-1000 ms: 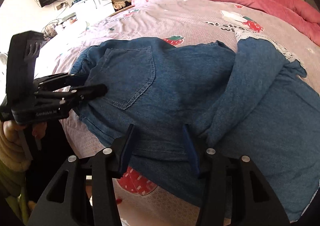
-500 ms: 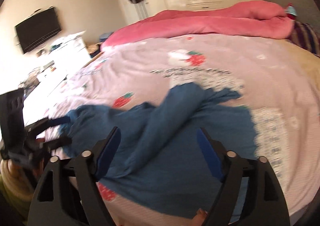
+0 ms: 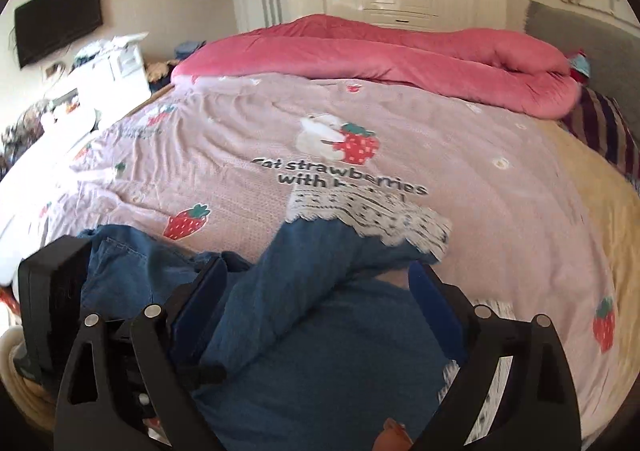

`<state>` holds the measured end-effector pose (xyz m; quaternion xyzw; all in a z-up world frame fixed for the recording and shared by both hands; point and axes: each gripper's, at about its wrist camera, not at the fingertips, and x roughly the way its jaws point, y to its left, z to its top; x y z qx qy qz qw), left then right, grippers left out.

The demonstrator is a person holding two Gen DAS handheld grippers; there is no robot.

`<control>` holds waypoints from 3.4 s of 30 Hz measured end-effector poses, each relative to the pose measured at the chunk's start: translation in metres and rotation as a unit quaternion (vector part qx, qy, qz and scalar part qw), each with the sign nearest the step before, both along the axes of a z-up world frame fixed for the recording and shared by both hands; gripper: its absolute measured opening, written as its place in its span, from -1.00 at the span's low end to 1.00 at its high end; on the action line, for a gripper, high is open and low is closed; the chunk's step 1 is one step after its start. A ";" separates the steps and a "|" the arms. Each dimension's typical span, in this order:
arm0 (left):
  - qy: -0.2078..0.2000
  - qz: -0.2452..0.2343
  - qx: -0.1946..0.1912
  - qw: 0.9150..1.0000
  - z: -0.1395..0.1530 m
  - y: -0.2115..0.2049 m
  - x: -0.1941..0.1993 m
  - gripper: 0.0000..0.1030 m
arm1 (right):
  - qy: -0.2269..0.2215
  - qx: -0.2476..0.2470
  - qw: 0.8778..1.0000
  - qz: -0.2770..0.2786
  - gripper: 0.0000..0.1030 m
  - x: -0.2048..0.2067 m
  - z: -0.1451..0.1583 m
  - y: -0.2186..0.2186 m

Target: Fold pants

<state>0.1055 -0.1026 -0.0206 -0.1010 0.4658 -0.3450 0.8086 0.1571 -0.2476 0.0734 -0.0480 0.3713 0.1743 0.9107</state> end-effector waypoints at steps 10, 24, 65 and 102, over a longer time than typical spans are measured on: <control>-0.028 -0.022 -0.012 0.999 0.009 -0.001 -0.009 -0.92 | 0.070 -0.167 0.981 0.068 0.77 0.128 -0.044 0.087; -0.048 -0.023 0.004 0.999 0.013 0.002 -0.007 -0.95 | 0.050 -0.026 0.998 0.021 -0.86 0.108 -0.002 0.010; -0.152 -0.136 0.147 0.968 0.014 -0.026 -0.074 -1.00 | 0.131 0.150 0.977 -0.078 -0.82 -0.135 -0.085 -0.186; -0.041 0.264 0.081 0.960 0.041 0.203 -0.081 0.42 | 0.020 -0.049 0.989 0.137 0.10 -0.161 -0.063 -0.010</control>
